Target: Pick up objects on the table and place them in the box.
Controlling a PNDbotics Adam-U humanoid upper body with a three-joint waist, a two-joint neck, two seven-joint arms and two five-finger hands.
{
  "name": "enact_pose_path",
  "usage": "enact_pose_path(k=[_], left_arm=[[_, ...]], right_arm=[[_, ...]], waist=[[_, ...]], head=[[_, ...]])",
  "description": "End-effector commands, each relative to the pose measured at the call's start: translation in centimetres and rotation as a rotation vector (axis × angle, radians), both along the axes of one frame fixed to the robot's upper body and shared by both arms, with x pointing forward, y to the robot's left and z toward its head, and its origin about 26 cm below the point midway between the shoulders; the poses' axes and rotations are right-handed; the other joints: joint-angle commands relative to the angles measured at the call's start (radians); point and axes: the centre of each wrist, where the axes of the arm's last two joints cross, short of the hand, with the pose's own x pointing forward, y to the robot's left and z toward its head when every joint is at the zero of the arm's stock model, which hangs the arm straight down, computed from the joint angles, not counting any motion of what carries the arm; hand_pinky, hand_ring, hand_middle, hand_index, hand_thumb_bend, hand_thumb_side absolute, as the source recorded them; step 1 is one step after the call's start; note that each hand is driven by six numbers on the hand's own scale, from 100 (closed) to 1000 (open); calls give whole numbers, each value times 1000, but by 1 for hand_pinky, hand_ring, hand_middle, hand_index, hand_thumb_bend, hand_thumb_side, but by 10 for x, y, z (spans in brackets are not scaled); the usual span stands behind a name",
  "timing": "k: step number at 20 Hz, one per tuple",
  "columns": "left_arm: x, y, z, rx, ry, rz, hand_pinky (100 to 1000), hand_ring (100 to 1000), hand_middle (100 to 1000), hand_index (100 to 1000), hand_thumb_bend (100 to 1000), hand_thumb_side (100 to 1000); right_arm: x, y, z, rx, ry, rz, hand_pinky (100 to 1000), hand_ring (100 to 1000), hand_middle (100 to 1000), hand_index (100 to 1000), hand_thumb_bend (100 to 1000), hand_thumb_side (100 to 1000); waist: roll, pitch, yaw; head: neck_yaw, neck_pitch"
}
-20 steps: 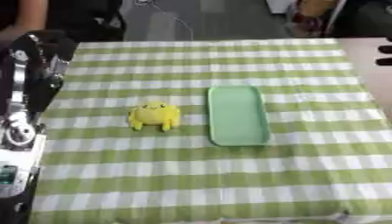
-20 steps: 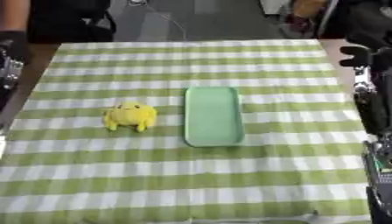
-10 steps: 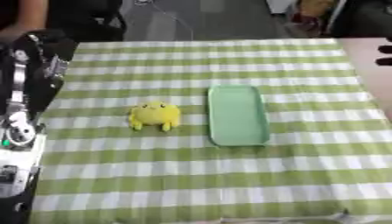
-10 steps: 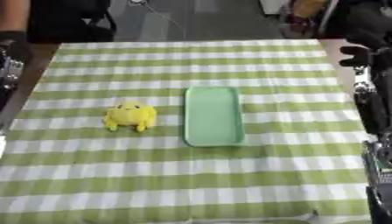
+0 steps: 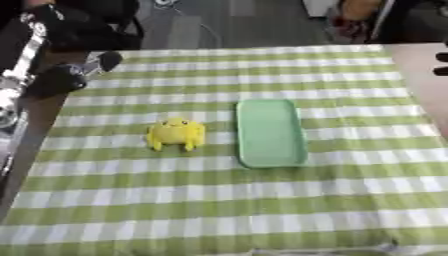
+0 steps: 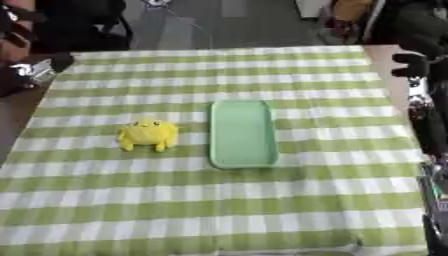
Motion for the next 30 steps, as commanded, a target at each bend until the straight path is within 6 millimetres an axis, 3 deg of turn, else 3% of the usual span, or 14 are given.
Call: enact_pose_path(k=[1, 8, 11, 12, 16, 23, 30], left_arm=[[0, 5, 18, 92, 13, 4, 590, 605, 754, 818, 753, 826], [3, 4, 13, 80, 52, -9, 587, 587, 750, 817, 756, 827], [8, 1, 13, 83, 82, -19, 581, 565, 736, 807, 758, 776], [12, -1, 13, 83, 97, -24, 578, 557, 725, 805, 752, 718], [28, -7, 10, 103, 176, -39, 577, 549, 718, 803, 882, 661], [68, -18, -8, 167, 323, -60, 580, 551, 722, 804, 889, 667], [87, -21, -28, 170, 387, -53, 581, 553, 722, 803, 882, 679]], right_arm=[[0, -3, 10, -27, -27, 5, 677, 750, 773, 875, 100, 838], [0, -3, 10, -26, -27, 2, 677, 749, 773, 875, 100, 838], [0, -3, 10, -26, -26, 2, 677, 750, 773, 875, 100, 837], [0, -3, 9, -26, -25, 2, 677, 749, 773, 875, 100, 837], [0, -3, 8, -26, -20, 4, 676, 749, 773, 875, 100, 837], [1, -2, 7, -24, -15, 9, 676, 749, 773, 875, 100, 837], [1, -2, 7, -20, -15, 10, 676, 750, 773, 876, 100, 837]], waist=[[1, -12, -3], [1, -13, -6], [0, -14, -6], [0, -15, -6], [-1, -15, -7], [-2, -14, -10], [-3, -11, -9]], head=[[10, -1], [8, -1], [8, -1], [8, -1], [10, -1], [12, -1], [8, -1]])
